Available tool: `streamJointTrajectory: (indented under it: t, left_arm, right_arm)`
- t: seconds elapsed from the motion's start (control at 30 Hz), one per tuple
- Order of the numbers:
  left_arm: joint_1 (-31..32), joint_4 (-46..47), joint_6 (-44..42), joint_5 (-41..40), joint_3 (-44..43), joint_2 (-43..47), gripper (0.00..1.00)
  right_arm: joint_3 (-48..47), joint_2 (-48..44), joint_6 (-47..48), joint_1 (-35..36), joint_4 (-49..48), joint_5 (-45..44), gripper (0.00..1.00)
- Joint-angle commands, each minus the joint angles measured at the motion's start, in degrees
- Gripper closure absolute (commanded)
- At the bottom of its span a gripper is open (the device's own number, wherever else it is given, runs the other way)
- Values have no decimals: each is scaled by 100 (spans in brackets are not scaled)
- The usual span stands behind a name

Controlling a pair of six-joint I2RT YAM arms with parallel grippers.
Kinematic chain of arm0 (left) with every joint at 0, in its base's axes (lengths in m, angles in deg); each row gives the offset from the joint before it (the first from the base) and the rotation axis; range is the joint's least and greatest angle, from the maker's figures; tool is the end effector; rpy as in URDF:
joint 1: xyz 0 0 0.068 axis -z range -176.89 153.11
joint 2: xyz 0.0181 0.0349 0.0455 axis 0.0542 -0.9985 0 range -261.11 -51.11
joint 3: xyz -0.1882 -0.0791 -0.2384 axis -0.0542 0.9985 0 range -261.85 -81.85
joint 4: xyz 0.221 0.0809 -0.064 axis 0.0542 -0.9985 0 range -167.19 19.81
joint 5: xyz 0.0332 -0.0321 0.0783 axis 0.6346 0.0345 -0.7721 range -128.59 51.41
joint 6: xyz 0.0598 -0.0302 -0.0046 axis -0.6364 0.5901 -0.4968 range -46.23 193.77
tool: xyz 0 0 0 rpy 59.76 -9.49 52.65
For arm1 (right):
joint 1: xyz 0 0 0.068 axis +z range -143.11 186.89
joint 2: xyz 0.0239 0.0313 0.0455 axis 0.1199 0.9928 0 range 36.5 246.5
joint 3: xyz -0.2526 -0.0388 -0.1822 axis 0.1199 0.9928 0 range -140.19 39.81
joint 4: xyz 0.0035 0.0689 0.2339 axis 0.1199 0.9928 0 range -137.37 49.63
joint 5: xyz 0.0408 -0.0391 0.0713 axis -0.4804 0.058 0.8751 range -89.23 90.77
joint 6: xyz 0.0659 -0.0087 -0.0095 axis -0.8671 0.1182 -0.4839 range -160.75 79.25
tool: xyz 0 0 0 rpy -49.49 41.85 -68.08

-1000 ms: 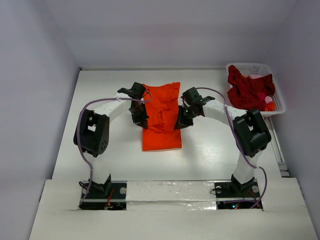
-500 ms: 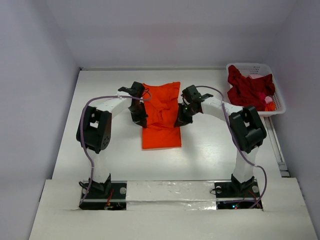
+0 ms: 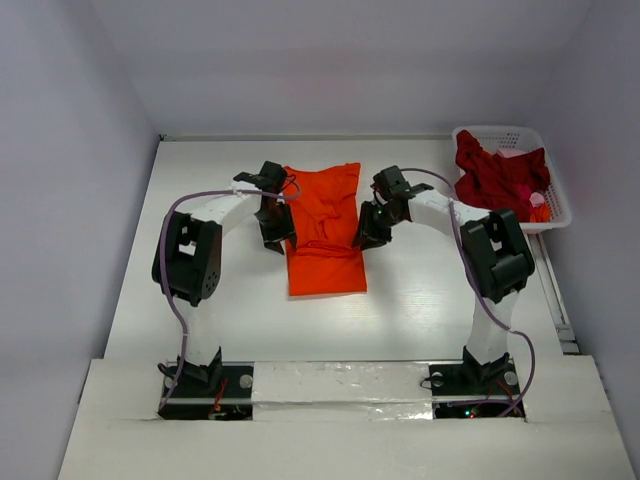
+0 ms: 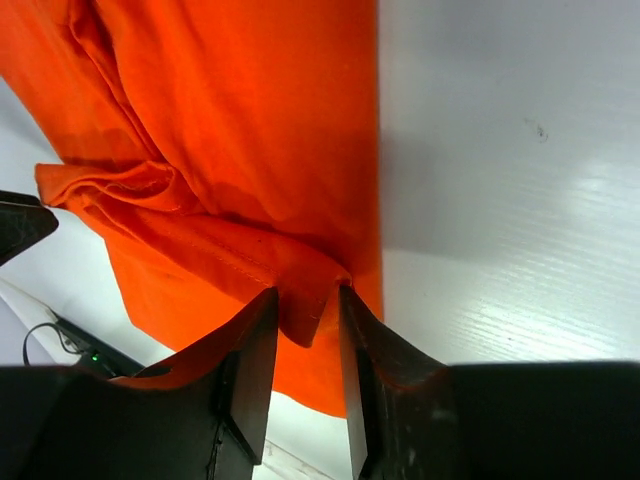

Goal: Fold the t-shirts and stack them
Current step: Fold the folded rectangular tshirt in 1/3 of the way

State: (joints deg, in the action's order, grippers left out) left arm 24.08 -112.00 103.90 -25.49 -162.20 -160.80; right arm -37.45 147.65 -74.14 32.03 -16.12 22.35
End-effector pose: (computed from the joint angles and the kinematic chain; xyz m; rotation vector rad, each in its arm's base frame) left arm 0.3603 -0.1510 0.2239 -0.1763 2.8950 -0.5082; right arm 0.3571 0.1894 0.2105 0.0853 2.8451 0.7794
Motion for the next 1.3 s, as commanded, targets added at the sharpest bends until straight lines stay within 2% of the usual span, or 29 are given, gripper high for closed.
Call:
streamJointTrajectory:
  t: [0.0,0.1,0.13,0.27,0.4,0.43,0.53,0.67,0.83,0.9,0.93,0.97,1.03,1.1,1.2,1.27]
  left_arm:
    - [-67,-56,-16,-45,-164,123,65]
    - [-67,-65,-7,-1,-191,167,56]
    - [-67,-82,-7,8,-208,193,55]
    - [-67,-126,2,-18,-226,273,54]
    - [-67,-179,10,78,-182,387,63]
    - [-67,-197,10,104,-173,465,65]
    - [-67,-250,2,78,-129,650,71]
    - [-67,-250,-42,61,-24,721,81]
    - [-67,-241,-7,157,20,826,82]
    - [-67,-258,2,227,73,931,82]
    - [-67,-258,-7,254,108,958,82]
    - [-67,-267,-16,254,178,984,82]
    - [-67,-258,-33,237,275,1072,82]
    - [-67,-241,-16,236,363,1116,82]
    - [-67,-241,19,280,398,1230,82]
    - [-15,-249,54,333,398,1274,82]
  right_arm:
    - [-316,82,113,-27,-101,83,63]
    - [-343,126,122,-27,-119,153,65]
    - [-378,135,122,-27,-119,136,70]
    - [-510,187,122,-80,-101,74,72]
    - [-694,249,148,-80,22,92,76]
    - [-695,179,140,-80,22,66,84]
    - [-694,-163,183,-80,74,-74,99]
    - [-905,-191,333,-133,241,-277,100]
    - [-1187,-32,421,-256,435,-234,100]
    - [-1152,-155,421,-256,418,-225,95]
    - [-1126,-216,429,-256,374,-173,79]
    - [-1047,-260,447,-256,347,-137,69]
    - [-1020,-279,465,-256,356,-50,53]
    - [-994,-217,473,-256,374,30,47]
    - [-897,-252,447,-256,347,109,28]
    - [-871,-401,421,-256,356,30,30]
